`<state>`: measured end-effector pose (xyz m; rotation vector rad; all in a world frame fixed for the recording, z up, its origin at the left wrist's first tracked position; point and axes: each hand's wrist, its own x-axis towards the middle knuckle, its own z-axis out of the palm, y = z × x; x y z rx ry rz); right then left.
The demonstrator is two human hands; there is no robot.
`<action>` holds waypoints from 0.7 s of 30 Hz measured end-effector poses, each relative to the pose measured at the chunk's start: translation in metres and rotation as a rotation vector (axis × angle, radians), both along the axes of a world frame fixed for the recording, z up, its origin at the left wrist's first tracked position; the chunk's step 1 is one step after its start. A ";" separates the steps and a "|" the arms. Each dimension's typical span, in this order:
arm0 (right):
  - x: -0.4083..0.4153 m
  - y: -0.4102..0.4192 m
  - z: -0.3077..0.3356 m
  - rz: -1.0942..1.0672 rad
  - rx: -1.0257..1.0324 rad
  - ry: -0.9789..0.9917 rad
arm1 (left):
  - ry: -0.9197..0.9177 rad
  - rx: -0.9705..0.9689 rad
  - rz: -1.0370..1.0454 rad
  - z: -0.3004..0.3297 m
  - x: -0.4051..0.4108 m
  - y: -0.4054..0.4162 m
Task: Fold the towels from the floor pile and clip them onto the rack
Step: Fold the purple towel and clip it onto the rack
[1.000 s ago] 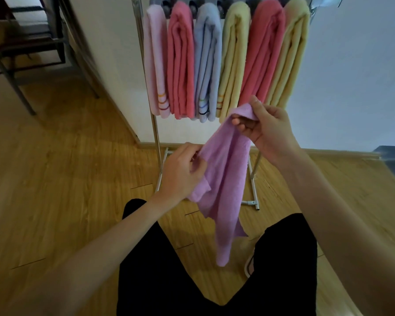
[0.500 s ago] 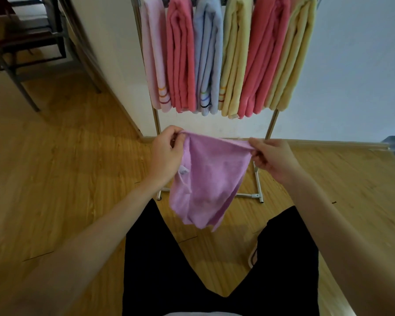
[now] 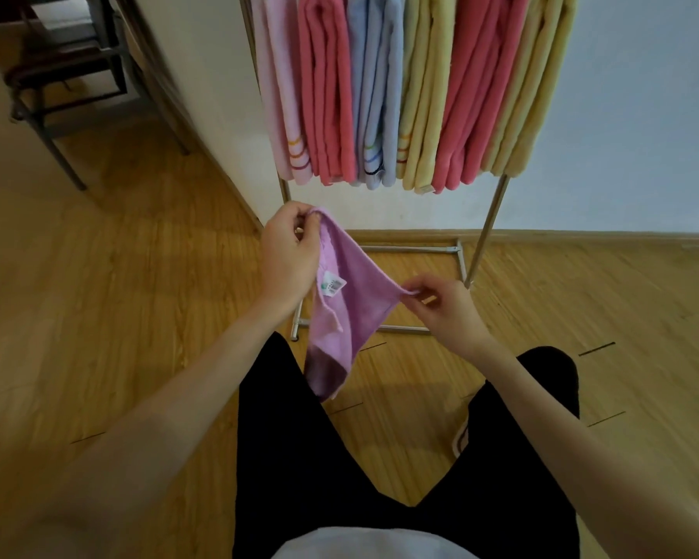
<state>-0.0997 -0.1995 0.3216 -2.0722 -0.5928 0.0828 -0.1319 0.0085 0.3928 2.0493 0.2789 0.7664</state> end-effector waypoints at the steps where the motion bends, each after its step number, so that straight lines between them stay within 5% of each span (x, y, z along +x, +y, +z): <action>1: -0.002 0.003 -0.002 -0.046 -0.002 -0.056 | 0.003 -0.005 0.011 0.000 0.000 0.000; 6: -0.011 0.012 -0.007 -0.159 0.048 -0.279 | -0.001 -0.030 0.060 -0.002 0.002 0.001; 21: -0.024 0.034 0.000 0.226 0.205 -0.155 | -0.013 -0.078 0.085 -0.008 0.012 -0.013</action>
